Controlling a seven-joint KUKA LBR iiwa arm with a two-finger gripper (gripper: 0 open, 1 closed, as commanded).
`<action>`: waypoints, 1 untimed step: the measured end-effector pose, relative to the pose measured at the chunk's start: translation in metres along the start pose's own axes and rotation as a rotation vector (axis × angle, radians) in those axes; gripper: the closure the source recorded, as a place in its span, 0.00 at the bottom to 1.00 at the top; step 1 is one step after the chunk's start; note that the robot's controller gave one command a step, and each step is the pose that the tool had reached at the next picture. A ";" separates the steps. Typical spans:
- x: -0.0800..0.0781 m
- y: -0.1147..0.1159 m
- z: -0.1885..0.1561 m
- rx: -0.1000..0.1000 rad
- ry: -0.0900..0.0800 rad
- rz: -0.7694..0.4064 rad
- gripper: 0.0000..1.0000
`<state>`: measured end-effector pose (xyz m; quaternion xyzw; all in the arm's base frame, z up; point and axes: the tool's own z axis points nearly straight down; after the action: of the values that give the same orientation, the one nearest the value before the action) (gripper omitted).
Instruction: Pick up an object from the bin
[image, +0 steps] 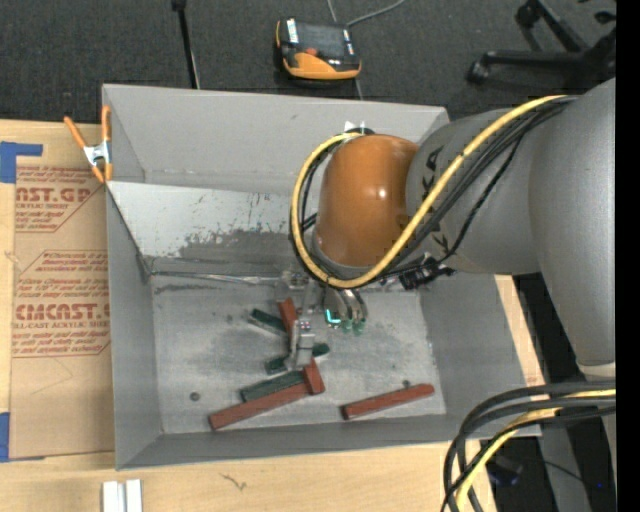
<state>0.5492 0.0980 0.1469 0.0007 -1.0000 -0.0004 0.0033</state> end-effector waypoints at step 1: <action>-0.002 0.000 -0.004 -0.001 -0.008 0.001 0.00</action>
Offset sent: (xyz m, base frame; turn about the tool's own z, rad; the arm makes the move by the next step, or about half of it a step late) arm -0.0310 0.0036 -0.0769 -0.4445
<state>0.5513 0.0975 0.1508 0.0002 -1.0000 -0.0007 -0.0005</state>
